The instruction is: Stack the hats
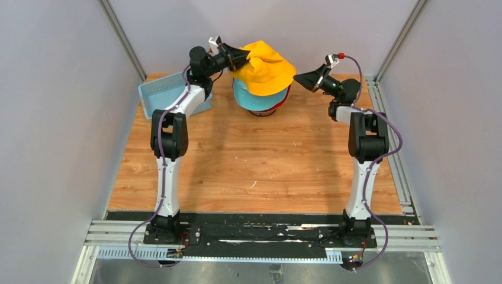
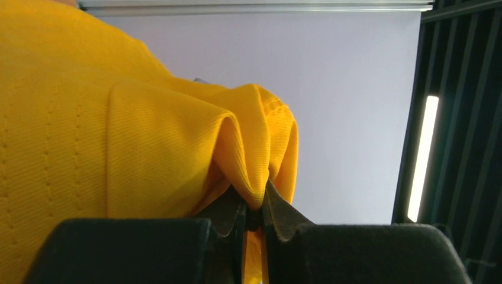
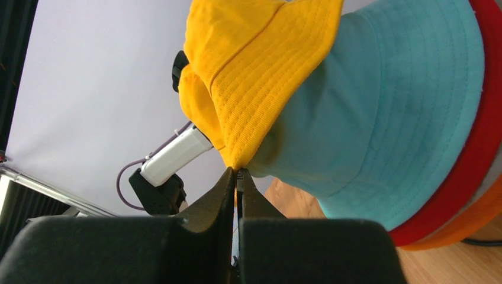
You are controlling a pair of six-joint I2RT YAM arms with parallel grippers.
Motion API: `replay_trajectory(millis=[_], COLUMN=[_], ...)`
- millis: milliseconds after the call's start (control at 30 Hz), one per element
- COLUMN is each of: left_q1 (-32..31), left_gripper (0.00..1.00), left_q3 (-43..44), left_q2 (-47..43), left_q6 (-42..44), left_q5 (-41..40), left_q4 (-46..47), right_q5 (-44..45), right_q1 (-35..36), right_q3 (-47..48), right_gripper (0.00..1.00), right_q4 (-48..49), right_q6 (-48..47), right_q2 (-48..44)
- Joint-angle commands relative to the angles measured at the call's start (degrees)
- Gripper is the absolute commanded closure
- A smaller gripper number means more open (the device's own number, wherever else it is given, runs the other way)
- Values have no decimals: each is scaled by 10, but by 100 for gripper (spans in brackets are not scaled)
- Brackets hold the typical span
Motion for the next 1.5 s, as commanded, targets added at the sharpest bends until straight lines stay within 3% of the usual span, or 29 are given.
replay_trajectory(millis=[0, 100, 300, 533, 800, 1033, 1467], left_q1=[7, 6, 11, 55, 99, 88, 67], left_gripper=[86, 80, 41, 40, 39, 39, 39], left_q3=[-10, -24, -29, -70, -217, -310, -348], left_q2=[-56, -65, -71, -103, -196, -228, -237], left_q6=[12, 20, 55, 84, 160, 222, 283], left_q5=[-13, -12, -14, -22, -31, -22, -49], left_q4=[4, 0, -32, -34, -34, -35, -79], right_q5=[-24, -28, -28, -37, -45, -46, -41], right_q1=[-30, -34, -40, -35, -3, 19, 6], right_q3=[-32, -46, -40, 10, 18, 19, 73], right_gripper=[100, 99, 100, 99, 100, 100, 100], right_q4=[38, 32, 8, -22, -61, -69, -151], right_q6=[-10, -18, -39, -39, -64, -67, -112], right_q2=[-35, -34, -14, 10, 13, 15, 46])
